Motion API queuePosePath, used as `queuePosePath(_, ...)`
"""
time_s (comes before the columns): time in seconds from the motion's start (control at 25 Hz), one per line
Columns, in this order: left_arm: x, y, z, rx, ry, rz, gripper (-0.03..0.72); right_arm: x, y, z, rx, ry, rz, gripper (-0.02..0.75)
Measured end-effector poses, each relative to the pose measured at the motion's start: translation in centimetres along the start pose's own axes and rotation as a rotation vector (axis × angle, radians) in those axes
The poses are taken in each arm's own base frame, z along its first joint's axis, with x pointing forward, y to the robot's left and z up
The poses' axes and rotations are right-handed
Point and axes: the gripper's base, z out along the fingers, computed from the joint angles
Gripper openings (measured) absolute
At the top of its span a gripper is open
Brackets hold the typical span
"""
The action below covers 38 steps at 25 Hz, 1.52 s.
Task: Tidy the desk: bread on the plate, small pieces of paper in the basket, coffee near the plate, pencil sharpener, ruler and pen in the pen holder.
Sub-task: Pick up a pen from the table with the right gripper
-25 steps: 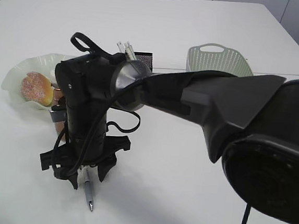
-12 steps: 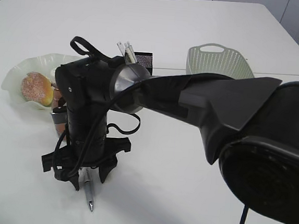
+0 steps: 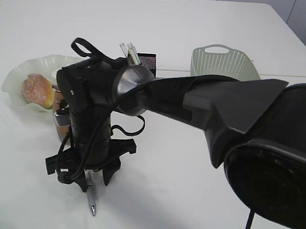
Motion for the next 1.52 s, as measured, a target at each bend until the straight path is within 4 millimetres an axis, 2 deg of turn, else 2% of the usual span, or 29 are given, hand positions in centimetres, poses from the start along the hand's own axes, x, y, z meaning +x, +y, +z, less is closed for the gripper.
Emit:
queuePosePath(0.4,0.0,0.0,0.0,0.0,-0.001,0.0,0.433,0.0,0.0,0.0,-0.001,-0.002,0.004,0.104)
queuePosePath(0.48,0.0,0.0,0.0,0.0,-0.001,0.0,0.433,0.0,0.0,0.0,-0.001,-0.002,0.004,0.081)
queuePosePath(0.84,0.0,0.0,0.0,0.0,-0.001,0.0,0.433,-0.1,-0.1,-0.1,0.009,-0.008,-0.034,0.069)
queuePosePath(1.2,0.0,0.0,0.0,0.0,-0.002,0.0,0.433,-0.7,-1.2,-0.5,-0.159,0.027,-0.148,0.069)
queuePosePath(1.28,0.0,0.0,0.0,0.0,-0.004,0.0,0.433,-1.0,-1.8,-1.2,-0.175,0.012,-0.168,0.069)
queuePosePath(1.52,0.0,0.0,0.0,0.0,-0.004,0.0,0.433,-2.2,-4.7,-4.9,-0.309,-0.06,-0.177,0.069)
